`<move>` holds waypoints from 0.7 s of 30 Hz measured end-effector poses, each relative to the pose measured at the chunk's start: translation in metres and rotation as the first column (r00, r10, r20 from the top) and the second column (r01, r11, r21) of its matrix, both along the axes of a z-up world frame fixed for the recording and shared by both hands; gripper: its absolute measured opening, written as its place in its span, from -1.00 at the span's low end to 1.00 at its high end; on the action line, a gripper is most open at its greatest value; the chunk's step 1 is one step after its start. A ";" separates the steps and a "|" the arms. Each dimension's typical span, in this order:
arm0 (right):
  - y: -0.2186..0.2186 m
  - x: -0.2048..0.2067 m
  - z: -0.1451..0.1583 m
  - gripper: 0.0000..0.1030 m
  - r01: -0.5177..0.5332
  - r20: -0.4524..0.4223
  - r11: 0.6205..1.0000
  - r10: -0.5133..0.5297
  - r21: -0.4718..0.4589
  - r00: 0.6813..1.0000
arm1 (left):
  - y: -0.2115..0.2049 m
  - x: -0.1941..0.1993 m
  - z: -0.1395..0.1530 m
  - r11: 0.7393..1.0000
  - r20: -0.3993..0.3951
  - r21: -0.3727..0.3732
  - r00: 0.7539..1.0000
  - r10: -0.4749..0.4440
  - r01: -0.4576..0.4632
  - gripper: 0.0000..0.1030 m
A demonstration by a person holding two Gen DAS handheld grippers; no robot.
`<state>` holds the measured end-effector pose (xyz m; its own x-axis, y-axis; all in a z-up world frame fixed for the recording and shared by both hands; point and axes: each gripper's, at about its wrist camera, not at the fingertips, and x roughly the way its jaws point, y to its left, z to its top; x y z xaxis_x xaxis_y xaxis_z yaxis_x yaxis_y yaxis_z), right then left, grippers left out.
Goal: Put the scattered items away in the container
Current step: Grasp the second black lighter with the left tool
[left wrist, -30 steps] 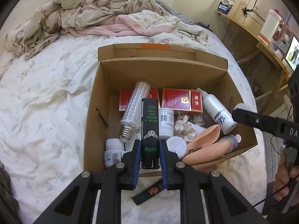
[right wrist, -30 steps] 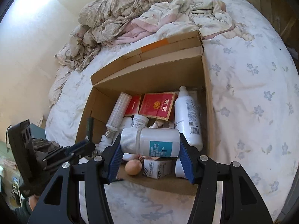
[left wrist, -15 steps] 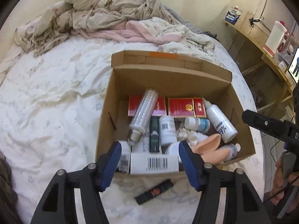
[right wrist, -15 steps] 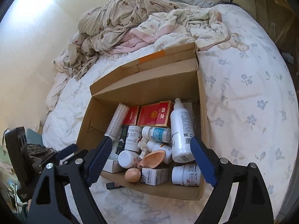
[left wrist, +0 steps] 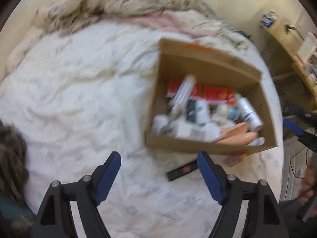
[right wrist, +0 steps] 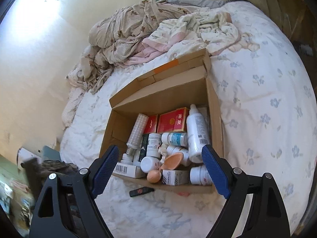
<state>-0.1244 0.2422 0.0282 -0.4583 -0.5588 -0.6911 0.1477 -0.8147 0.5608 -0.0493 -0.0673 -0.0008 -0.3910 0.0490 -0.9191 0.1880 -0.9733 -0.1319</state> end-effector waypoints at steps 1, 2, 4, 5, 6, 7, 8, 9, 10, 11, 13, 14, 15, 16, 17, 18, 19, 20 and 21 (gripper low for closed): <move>0.003 0.003 -0.001 0.72 0.005 0.003 1.000 -0.005 0.001 1.000 | -0.006 0.003 -0.011 0.999 0.023 0.022 0.999 0.037 -0.038 0.55; 0.006 0.006 -0.002 0.72 0.008 0.007 1.000 -0.008 0.005 1.000 | -0.012 0.004 -0.020 0.996 0.056 0.050 0.995 0.077 -0.080 0.55; 0.010 0.012 -0.006 0.72 0.005 0.016 1.000 -0.005 0.022 1.000 | -0.017 0.004 -0.027 0.987 0.085 0.111 0.991 0.106 -0.115 0.55; 0.012 0.016 -0.009 0.72 -0.008 0.026 0.999 0.007 0.039 1.000 | -0.017 0.003 -0.028 0.986 0.084 0.117 0.991 0.105 -0.114 0.55; 0.013 0.019 -0.011 0.72 -0.020 0.032 0.999 0.018 0.050 0.999 | -0.015 0.003 -0.028 0.989 0.081 0.101 0.991 0.103 -0.111 0.55; 0.014 0.021 -0.012 0.72 -0.032 0.036 0.998 0.030 0.063 0.999 | -0.013 0.002 -0.027 0.992 0.077 0.078 0.992 0.098 -0.104 0.55; 0.016 0.024 -0.014 0.72 -0.041 0.035 0.996 0.039 0.083 0.999 | -0.011 0.001 -0.027 0.993 0.074 0.062 0.993 0.091 -0.096 0.55; 0.017 0.027 -0.015 0.72 -0.046 0.032 0.994 0.043 0.104 0.999 | -0.008 0.001 -0.028 0.995 0.075 0.054 0.994 0.084 -0.088 0.55; 0.019 0.029 -0.016 0.72 -0.049 0.031 0.991 0.046 0.125 0.998 | -0.007 0.001 -0.029 0.995 0.076 0.054 0.994 0.079 -0.083 0.55; 0.021 0.031 -0.018 0.72 -0.051 0.033 0.988 0.047 0.146 0.998 | -0.006 0.001 -0.030 0.995 0.077 0.057 0.994 0.075 -0.079 0.55; 0.021 0.034 -0.026 0.72 -0.071 0.055 0.983 0.062 0.172 0.997 | -0.002 0.000 -0.031 0.996 0.079 0.055 0.995 0.066 -0.070 0.55; 0.019 0.034 -0.030 0.71 -0.091 0.072 0.979 0.079 0.180 0.994 | 0.001 0.001 -0.030 0.997 0.076 0.045 0.995 0.059 -0.063 0.55; 0.014 0.035 -0.035 0.70 -0.116 0.090 0.975 0.101 0.190 0.991 | 0.003 0.000 -0.028 0.998 0.072 0.037 0.996 0.050 -0.053 0.55; 0.008 0.035 -0.040 0.69 -0.144 0.107 0.968 0.124 0.207 0.986 | 0.005 0.000 -0.027 0.999 0.068 0.032 0.997 0.037 -0.039 0.55; -0.001 0.036 -0.045 0.66 -0.174 0.119 0.958 0.150 0.230 0.981 | 0.007 -0.001 -0.027 0.999 0.067 0.027 0.997 0.024 -0.026 0.55; -0.008 0.037 -0.050 0.60 -0.199 0.128 0.949 0.172 0.246 0.977 | 0.008 -0.001 -0.027 1.000 0.070 0.022 0.997 0.014 -0.016 0.55; -0.016 0.037 -0.054 0.57 -0.219 0.137 0.943 0.190 0.250 0.972 | 0.009 -0.001 -0.027 1.000 0.073 0.018 0.997 0.009 -0.011 0.55; -0.024 0.036 -0.059 0.49 -0.239 0.148 0.940 0.207 0.243 0.967 | 0.008 -0.001 -0.028 1.000 0.077 0.017 0.997 0.009 -0.010 0.55; -0.031 0.035 -0.063 0.43 -0.254 0.159 0.937 0.220 0.238 0.962 | 0.007 -0.001 -0.029 1.000 0.082 0.018 0.997 0.011 -0.013 0.55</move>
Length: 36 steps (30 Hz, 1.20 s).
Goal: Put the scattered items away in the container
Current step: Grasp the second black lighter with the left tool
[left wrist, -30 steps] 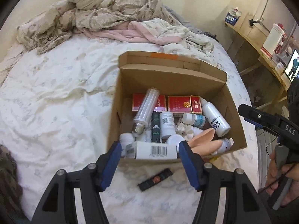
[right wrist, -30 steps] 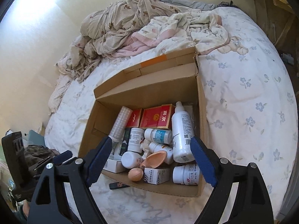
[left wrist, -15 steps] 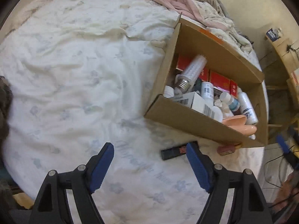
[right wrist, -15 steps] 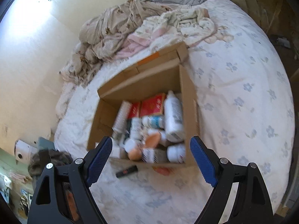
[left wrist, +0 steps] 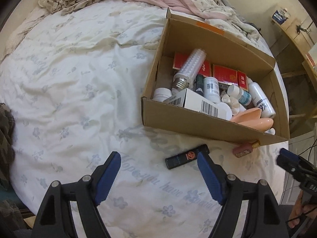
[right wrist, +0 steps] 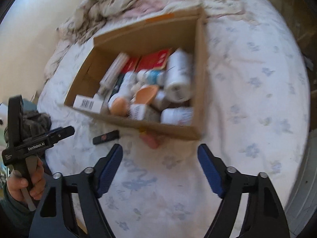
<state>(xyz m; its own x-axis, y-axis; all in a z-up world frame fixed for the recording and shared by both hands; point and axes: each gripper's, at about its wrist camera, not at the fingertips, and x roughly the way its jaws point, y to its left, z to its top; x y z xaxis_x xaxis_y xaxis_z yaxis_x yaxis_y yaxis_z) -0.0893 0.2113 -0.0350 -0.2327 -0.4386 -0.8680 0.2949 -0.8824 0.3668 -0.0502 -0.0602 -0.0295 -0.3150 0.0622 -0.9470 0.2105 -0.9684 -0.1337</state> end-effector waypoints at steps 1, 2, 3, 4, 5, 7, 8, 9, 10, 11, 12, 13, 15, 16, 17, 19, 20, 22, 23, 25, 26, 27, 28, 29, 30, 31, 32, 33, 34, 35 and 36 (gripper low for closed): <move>-0.009 -0.002 -0.005 0.41 -0.011 0.008 1.000 0.011 0.010 1.000 | -0.002 0.000 -0.001 1.000 0.007 0.002 1.000 0.005 -0.005 0.55; -0.016 -0.003 -0.009 0.35 -0.017 0.009 1.000 0.016 0.025 1.000 | -0.003 0.000 -0.003 1.000 0.012 0.003 1.000 0.010 -0.010 0.55; -0.022 -0.005 -0.013 0.33 -0.023 0.008 0.999 0.023 0.041 1.000 | -0.004 0.000 -0.005 1.000 0.021 0.000 1.000 0.018 -0.018 0.55; -0.030 -0.008 -0.017 0.33 -0.033 0.012 0.998 0.032 0.056 0.999 | -0.003 -0.001 -0.008 1.000 0.035 -0.004 0.999 0.019 -0.019 0.55; -0.037 -0.010 -0.022 0.32 -0.044 0.020 0.996 0.043 0.074 0.999 | -0.002 -0.001 -0.012 1.000 0.049 -0.005 0.999 0.014 -0.014 0.55; -0.050 -0.014 -0.032 0.25 -0.062 0.026 0.992 0.060 0.109 0.998 | 0.001 -0.002 -0.016 1.000 0.066 -0.004 0.998 -0.001 0.001 0.55; -0.056 -0.015 -0.037 0.17 -0.076 0.025 0.989 0.073 0.129 0.997 | 0.004 -0.002 -0.019 1.000 0.075 -0.008 0.997 -0.014 0.014 0.55; -0.062 -0.015 -0.041 -0.16 -0.094 0.026 0.985 0.091 0.142 0.995 | 0.007 -0.003 -0.021 1.000 0.082 -0.012 0.996 -0.026 0.027 0.55; -0.067 -0.014 -0.044 -0.41 -0.113 0.014 0.980 0.113 0.161 0.994 | 0.010 -0.003 -0.024 0.999 0.093 -0.013 0.995 -0.041 0.043 0.55; -0.072 -0.013 -0.045 -0.46 -0.135 -0.007 0.973 0.139 0.189 0.990 | 0.013 -0.004 -0.028 0.998 0.104 -0.009 0.993 -0.055 0.056 0.55; -0.074 -0.012 -0.045 -0.46 -0.146 -0.013 0.968 0.152 0.203 0.988 | 0.015 -0.004 -0.031 0.998 0.120 0.002 0.991 -0.065 0.065 0.55; -0.075 -0.011 -0.045 -0.46 -0.154 -0.017 0.967 0.160 0.203 0.987 | 0.017 -0.005 -0.034 0.998 0.131 0.014 0.989 -0.066 0.065 0.55; -0.072 -0.009 -0.040 -0.52 -0.158 -0.031 0.968 0.167 0.193 0.985 | 0.017 -0.006 -0.040 0.998 0.138 0.053 0.990 -0.043 0.036 0.55; -0.069 -0.008 -0.036 -0.54 -0.155 -0.036 0.971 0.164 0.184 0.986 | 0.017 -0.006 -0.041 0.997 0.131 0.073 0.991 -0.019 0.009 0.55; -0.065 -0.008 -0.031 -0.55 -0.147 -0.042 0.975 0.156 0.166 0.987 | 0.017 -0.007 -0.043 0.996 0.130 0.088 0.992 0.002 -0.014 0.55; -0.056 -0.006 -0.023 -0.57 -0.134 -0.054 0.981 0.142 0.138 0.988 | 0.019 -0.013 -0.049 0.992 0.142 0.118 0.989 0.034 -0.051 0.55; -0.051 -0.004 -0.018 -0.65 -0.127 -0.064 0.984 0.136 0.125 0.989 | 0.020 -0.016 -0.051 0.988 0.148 0.134 0.988 0.052 -0.072 0.55; -0.044 -0.003 -0.012 -0.69 -0.115 -0.075 0.988 0.123 0.103 0.990 | 0.022 -0.022 -0.060 0.976 0.176 0.179 0.980 0.095 -0.127 0.55; -0.041 -0.002 -0.009 -0.69 -0.109 -0.078 0.990 0.116 0.092 0.990 | 0.024 -0.024 -0.064 0.970 0.187 0.189 0.975 0.117 -0.153 0.55; -0.037 -0.002 -0.005 -0.70 -0.106 -0.087 0.990 0.114 0.095 0.990 | 0.027 -0.027 -0.070 0.971 0.196 0.163 0.970 0.143 -0.176 0.55; -0.035 -0.002 -0.005 -0.70 -0.107 -0.086 0.989 0.115 0.099 0.990 | 0.029 -0.029 -0.073 0.972 0.200 0.145 0.968 0.154 -0.185 0.55; -0.034 -0.004 -0.007 -0.70 -0.104 -0.082 0.990 0.112 0.099 0.990 | 0.031 -0.030 -0.076 0.973 0.202 0.133 0.966 0.161 -0.189 0.56; -0.034 -0.002 -0.009 -0.70 -0.098 -0.076 0.990 0.106 0.097 0.992 | 0.033 -0.032 -0.077 0.974 0.200 0.123 0.966 0.162 -0.189 0.57; -0.031 -0.003 -0.011 -0.70 -0.086 -0.067 0.992 0.092 0.093 0.993 | 0.034 -0.033 -0.077 0.975 0.196 0.116 0.967 0.163 -0.188 0.57; -0.028 -0.006 -0.012 -0.68 -0.072 -0.057 0.994 0.077 0.087 0.995 | 0.034 -0.034 -0.077 0.974 0.192 0.116 0.967 0.169 -0.193 0.57; -0.024 -0.008 -0.012 -0.67 -0.057 -0.041 0.995 0.061 0.079 0.997 | 0.033 -0.034 -0.076 0.971 0.189 0.123 0.966 0.179 -0.204 0.57; -0.019 -0.010 -0.013 -0.61 -0.039 -0.021 0.996 0.040 0.076 0.999 | 0.031 -0.035 -0.076 0.967 0.188 0.132 0.963 0.192 -0.218 0.57; -0.016 -0.012 -0.014 -0.43 -0.020 -0.006 0.997 0.020 0.075 1.000 | 0.030 -0.035 -0.076 0.964 0.191 0.137 0.961 0.201 -0.229 0.57; -0.012 -0.013 -0.015 -0.27 -0.007 0.012 0.997 0.006 0.071 1.000 | 0.029 -0.035 -0.075 0.961 0.192 0.142 0.959 0.209 -0.238 0.57; -0.010 -0.015 -0.016 0.11 0.003 0.026 0.998 -0.004 0.065 1.000 | 0.028 -0.035 -0.075 0.959 0.193 0.146 0.957 0.215 -0.244 0.57; -0.010 -0.015 -0.015 0.25 0.008 0.025 0.998 -0.010 0.065 1.000 | 0.027 -0.034 -0.074 0.955 0.193 0.154 0.956 0.223 -0.254 0.57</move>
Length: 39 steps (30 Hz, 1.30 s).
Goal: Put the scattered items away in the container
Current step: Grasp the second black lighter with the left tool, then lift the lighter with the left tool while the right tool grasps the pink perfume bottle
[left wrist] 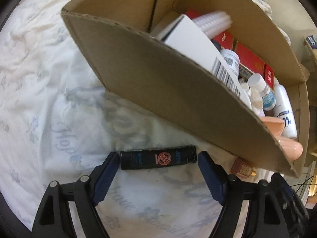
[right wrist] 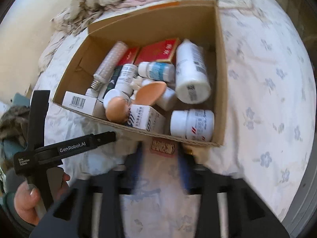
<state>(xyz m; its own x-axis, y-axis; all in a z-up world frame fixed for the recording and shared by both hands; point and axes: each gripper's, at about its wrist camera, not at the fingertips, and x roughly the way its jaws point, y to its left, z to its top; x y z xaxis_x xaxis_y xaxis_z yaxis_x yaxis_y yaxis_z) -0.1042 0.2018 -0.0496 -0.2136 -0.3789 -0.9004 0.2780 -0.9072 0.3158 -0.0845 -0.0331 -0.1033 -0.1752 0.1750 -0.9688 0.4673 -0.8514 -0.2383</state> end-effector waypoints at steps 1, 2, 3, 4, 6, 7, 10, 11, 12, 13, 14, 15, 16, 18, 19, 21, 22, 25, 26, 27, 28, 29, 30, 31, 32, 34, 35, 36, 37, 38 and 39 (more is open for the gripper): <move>0.000 0.001 0.001 0.25 -0.001 -0.006 1.000 0.001 0.010 1.000 | 0.000 0.000 0.000 1.000 -0.001 0.007 1.000 0.006 -0.006 0.57; 0.000 0.002 0.002 0.25 -0.009 -0.008 1.000 0.009 0.029 1.000 | 0.000 -0.001 0.000 1.000 0.002 0.006 1.000 0.004 -0.005 0.57; 0.000 0.003 0.001 0.25 -0.015 -0.006 0.999 0.016 0.046 1.000 | 0.002 -0.002 -0.001 1.000 0.007 -0.001 1.000 -0.002 0.002 0.57; 0.000 0.003 -0.003 0.25 -0.015 0.001 0.998 0.015 0.063 1.000 | 0.003 -0.003 -0.003 1.000 0.012 -0.010 1.000 -0.008 0.008 0.57; 0.003 0.001 -0.015 0.25 0.006 0.036 0.996 -0.010 0.086 0.999 | 0.006 -0.004 -0.005 0.999 0.014 -0.029 1.000 -0.020 0.021 0.58; 0.004 -0.001 -0.023 0.26 0.024 0.061 0.996 -0.029 0.089 0.998 | 0.008 -0.004 -0.005 0.998 0.015 -0.044 0.999 -0.033 0.034 0.58; 0.004 -0.007 -0.038 0.61 0.071 0.099 0.994 -0.080 0.088 0.992 | 0.012 -0.003 -0.005 0.995 0.011 -0.068 0.997 -0.075 0.075 0.58; 0.001 -0.008 -0.043 0.65 0.079 0.106 0.993 -0.088 0.092 0.990 | 0.011 -0.002 -0.005 0.995 0.002 -0.064 0.997 -0.081 0.081 0.58; -0.003 -0.010 -0.047 0.65 0.074 0.115 0.993 -0.084 0.093 0.990 | 0.010 -0.002 -0.005 0.995 -0.008 -0.059 0.996 -0.086 0.085 0.58; -0.007 -0.011 -0.051 0.66 0.067 0.122 0.993 -0.079 0.094 0.989 | 0.007 -0.001 -0.004 0.995 -0.018 -0.054 0.996 -0.084 0.083 0.57; -0.011 -0.013 -0.054 0.66 0.069 0.126 0.994 -0.079 0.087 0.989 | 0.005 0.000 -0.004 0.996 -0.026 -0.047 0.996 -0.083 0.081 0.56; -0.013 -0.013 -0.058 0.68 0.080 0.125 0.993 -0.090 0.082 0.988 | 0.004 0.001 -0.003 0.996 -0.031 -0.041 0.996 -0.083 0.082 0.56; -0.015 -0.013 -0.060 0.69 0.094 0.118 0.992 -0.105 0.090 0.987 | 0.003 0.001 -0.003 0.996 -0.034 -0.037 0.996 -0.088 0.087 0.56; -0.022 -0.013 -0.060 0.63 0.093 0.082 0.988 -0.103 0.121 0.991 | 0.001 0.003 -0.002 0.995 -0.040 -0.032 0.995 -0.096 0.095 0.55; -0.025 -0.012 -0.059 0.60 0.081 0.064 0.987 -0.091 0.137 0.994 | 0.000 0.004 -0.001 0.995 -0.042 -0.027 0.994 -0.097 0.096 0.55; -0.023 -0.011 -0.058 0.36 0.078 0.055 0.986 -0.087 0.150 0.995 | -0.001 0.006 0.001 0.995 -0.045 -0.019 0.994 -0.095 0.094 0.55; -0.019 -0.011 -0.057 0.31 0.080 0.056 0.986 -0.089 0.145 0.995 | -0.001 0.008 0.002 0.995 -0.044 -0.017 0.994 -0.097 0.096 0.55; -0.007 -0.010 -0.050 0.31 0.084 0.074 0.992 -0.091 0.095 0.993 | 0.003 0.016 0.009 0.994 -0.051 -0.007 0.993 -0.107 0.107 0.55; -0.002 -0.008 -0.047 0.31 0.089 0.078 0.993 -0.095 0.077 0.992 | 0.005 0.019 0.012 0.993 -0.057 -0.006 0.992 -0.114 0.114 0.55; 0.001 -0.006 -0.045 0.31 0.092 0.084 0.994 -0.097 0.059 0.992 | 0.007 0.022 0.016 0.993 -0.066 -0.009 0.991 -0.121 0.120 0.55; 0.005 -0.004 -0.042 0.31 0.096 0.088 0.995 -0.100 0.041 0.991 | 0.010 0.025 0.021 0.991 -0.077 -0.014 0.988 -0.131 0.131 0.55; 0.009 -0.001 -0.037 0.31 0.102 0.092 0.995 -0.103 0.019 0.990 | 0.013 0.028 0.027 0.990 -0.090 -0.019 0.985 -0.144 0.143 0.55; 0.013 0.002 -0.032 0.31 0.105 0.094 0.995 -0.104 -0.001 0.990 | 0.015 0.030 0.033 0.988 -0.105 -0.025 0.983 -0.153 0.151 0.55; 0.017 0.005 -0.026 0.31 0.107 0.092 0.994 -0.104 -0.022 0.990 | 0.017 0.033 0.041 0.987 -0.124 -0.035 0.979 -0.163 0.160 0.55; 0.021 0.008 -0.018 0.31 0.109 0.087 0.993 -0.105 -0.046 0.991 | 0.019 0.037 0.050 0.984 -0.151 -0.046 0.972 -0.177 0.172 0.55; 0.028 0.018 0.006 0.31 0.113 0.061 0.988 -0.107 -0.108 0.992 | 0.021 0.044 0.070 0.980 -0.231 -0.060 0.952 -0.199 0.190 0.55; 0.028 0.023 0.018 0.31 0.103 0.037 0.985 -0.099 -0.142 0.994 | 0.020 0.048 0.080 0.977 -0.273 -0.076 0.938 -0.214 0.201 0.55; 0.026 0.026 0.033 0.31 0.086 0.000 0.984 -0.087 -0.159 0.996 | 0.013 0.050 0.087 0.974 -0.302 -0.092 0.926 -0.227 0.208 0.55; 0.025 0.029 0.047 0.31 0.070 -0.044 0.983 -0.078 -0.170 0.996 | 0.016 0.058 0.095 0.971 -0.330 -0.109 0.914 -0.237 0.212 0.55; 0.027 0.030 0.063 0.31 0.063 -0.091 0.978 -0.082 -0.198 0.992 | 0.020 0.066 0.101 0.970 -0.354 -0.121 0.904 -0.240 0.211 0.55; 0.026 0.031 0.072 0.31 0.067 -0.114 0.974 -0.093 -0.218 0.989 | 0.022 0.070 0.106 0.969 -0.370 -0.127 0.896 -0.243 0.211 0.55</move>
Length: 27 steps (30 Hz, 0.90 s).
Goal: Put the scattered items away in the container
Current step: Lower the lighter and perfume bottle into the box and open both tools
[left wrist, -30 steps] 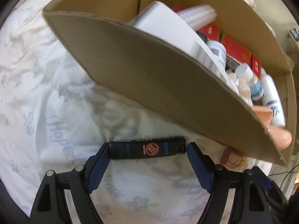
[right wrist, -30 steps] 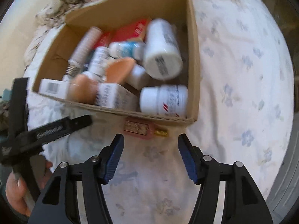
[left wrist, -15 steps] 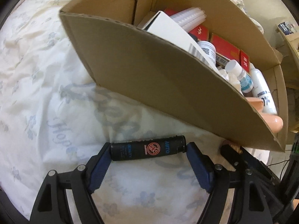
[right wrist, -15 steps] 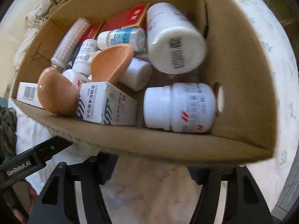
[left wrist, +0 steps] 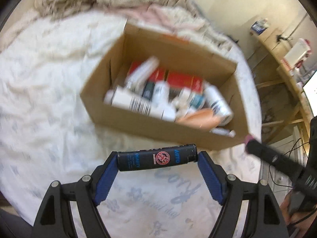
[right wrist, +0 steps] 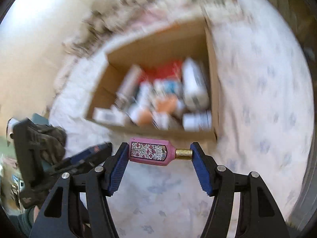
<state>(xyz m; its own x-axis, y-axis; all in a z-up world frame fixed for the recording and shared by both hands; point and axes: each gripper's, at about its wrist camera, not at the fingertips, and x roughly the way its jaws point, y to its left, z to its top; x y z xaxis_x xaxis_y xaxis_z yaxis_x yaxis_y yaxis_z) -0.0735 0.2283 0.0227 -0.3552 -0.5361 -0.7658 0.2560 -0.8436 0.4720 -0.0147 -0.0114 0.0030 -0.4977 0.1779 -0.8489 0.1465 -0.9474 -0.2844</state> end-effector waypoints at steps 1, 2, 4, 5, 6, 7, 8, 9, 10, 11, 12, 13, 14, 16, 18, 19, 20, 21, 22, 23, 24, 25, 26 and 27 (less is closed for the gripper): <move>-0.001 -0.004 0.004 0.31 0.017 -0.017 1.000 -0.017 -0.008 1.000 | 0.015 -0.008 0.006 1.000 -0.016 -0.007 1.000 -0.005 0.004 0.55; 0.001 -0.010 0.007 0.31 0.034 -0.035 0.999 -0.034 -0.008 0.999 | 0.009 -0.020 0.010 1.000 -0.029 -0.015 1.000 -0.007 0.007 0.55; -0.008 -0.025 0.005 0.31 0.056 -0.039 0.998 -0.056 -0.002 0.998 | 0.018 -0.053 0.016 1.000 -0.050 -0.027 0.999 0.009 -0.011 0.55; -0.010 -0.032 0.002 0.31 0.066 -0.029 0.998 -0.065 0.000 0.997 | 0.014 -0.060 0.019 0.999 -0.059 -0.025 0.998 0.019 -0.021 0.56; -0.009 -0.034 0.002 0.31 0.070 -0.025 0.998 -0.070 0.006 0.997 | 0.010 -0.063 0.022 0.999 -0.063 -0.024 0.998 0.024 -0.026 0.55; -0.015 -0.046 -0.006 0.31 0.074 -0.022 0.997 -0.074 0.022 0.997 | 0.007 -0.071 0.021 0.999 -0.063 -0.026 0.998 0.025 -0.027 0.56; -0.018 -0.053 -0.013 0.31 0.084 -0.017 0.996 -0.083 0.038 0.996 | 0.001 -0.073 0.023 0.999 -0.062 -0.029 0.998 0.026 -0.028 0.56; -0.019 -0.057 -0.018 0.31 0.097 -0.001 0.995 -0.097 0.039 0.995 | -0.003 -0.081 0.018 0.999 -0.058 -0.031 0.998 0.024 -0.026 0.56; -0.014 -0.058 -0.022 0.31 0.108 0.019 0.993 -0.109 0.036 0.994 | -0.007 -0.087 0.014 0.999 -0.052 -0.029 0.998 0.022 -0.023 0.56; -0.008 -0.061 -0.024 0.31 0.115 0.034 0.993 -0.116 0.037 0.993 | -0.011 -0.091 0.008 1.000 -0.046 -0.018 0.999 0.021 -0.022 0.56; -0.009 -0.065 -0.030 0.31 0.116 0.045 0.992 -0.118 0.045 0.992 | -0.015 -0.096 0.000 1.000 -0.038 0.001 0.999 0.022 -0.022 0.56; -0.011 -0.066 -0.032 0.31 0.116 0.040 0.992 -0.118 0.059 0.992 | -0.018 -0.098 -0.005 1.000 -0.032 0.016 0.999 0.025 -0.024 0.56; -0.015 -0.066 -0.032 0.32 0.115 0.020 0.990 -0.117 0.081 0.993 | -0.020 -0.099 -0.009 0.999 -0.027 0.030 0.999 0.028 -0.028 0.56; -0.021 -0.064 -0.031 0.33 0.110 -0.012 0.989 -0.109 0.103 0.994 | -0.024 -0.098 -0.014 0.997 -0.036 0.063 0.998 0.044 -0.042 0.57; -0.029 -0.062 -0.027 0.62 0.106 -0.041 0.987 -0.102 0.122 0.994 | -0.023 -0.100 -0.016 0.996 -0.034 0.083 0.999 0.037 -0.034 0.59; -0.033 -0.062 -0.025 0.67 0.108 -0.057 0.983 -0.101 0.145 0.993 | -0.023 -0.100 -0.015 0.996 -0.026 0.084 0.999 0.033 -0.030 0.59; -0.037 -0.061 -0.023 0.68 0.111 -0.076 0.980 -0.100 0.168 0.992 | -0.023 -0.100 -0.014 0.996 -0.026 0.087 0.999 0.029 -0.026 0.59; -0.041 -0.061 -0.020 0.68 0.110 -0.093 0.978 -0.095 0.180 0.991 | -0.024 -0.100 -0.012 0.995 -0.033 0.097 0.999 0.027 -0.024 0.59; -0.043 -0.061 -0.019 0.68 0.107 -0.100 0.977 -0.090 0.183 0.991 | -0.024 -0.099 -0.009 0.994 -0.044 0.105 0.999 0.032 -0.027 0.59; -0.045 -0.063 -0.018 0.68 0.102 -0.102 0.979 -0.085 0.177 0.991 | -0.026 -0.098 -0.007 0.994 -0.055 0.108 0.998 0.039 -0.033 0.59; -0.046 -0.064 -0.017 0.68 0.098 -0.100 0.981 -0.082 0.167 0.992 | -0.026 -0.098 -0.004 0.993 -0.064 0.108 0.997 0.044 -0.037 0.59; -0.045 -0.065 -0.017 0.68 0.098 -0.096 0.983 -0.084 0.156 0.992 | -0.026 -0.098 -0.003 0.994 -0.072 0.102 0.996 0.049 -0.042 0.59; -0.044 -0.066 -0.017 0.68 0.101 -0.090 0.984 -0.089 0.145 0.992 | -0.027 -0.098 -0.002 0.994 -0.076 0.096 0.996 0.053 -0.046 0.59; -0.042 -0.066 -0.016 0.68 0.104 -0.085 0.986 -0.093 0.134 0.992 | -0.027 -0.097 -0.001 0.994 -0.076 0.094 0.995 0.056 -0.049 0.59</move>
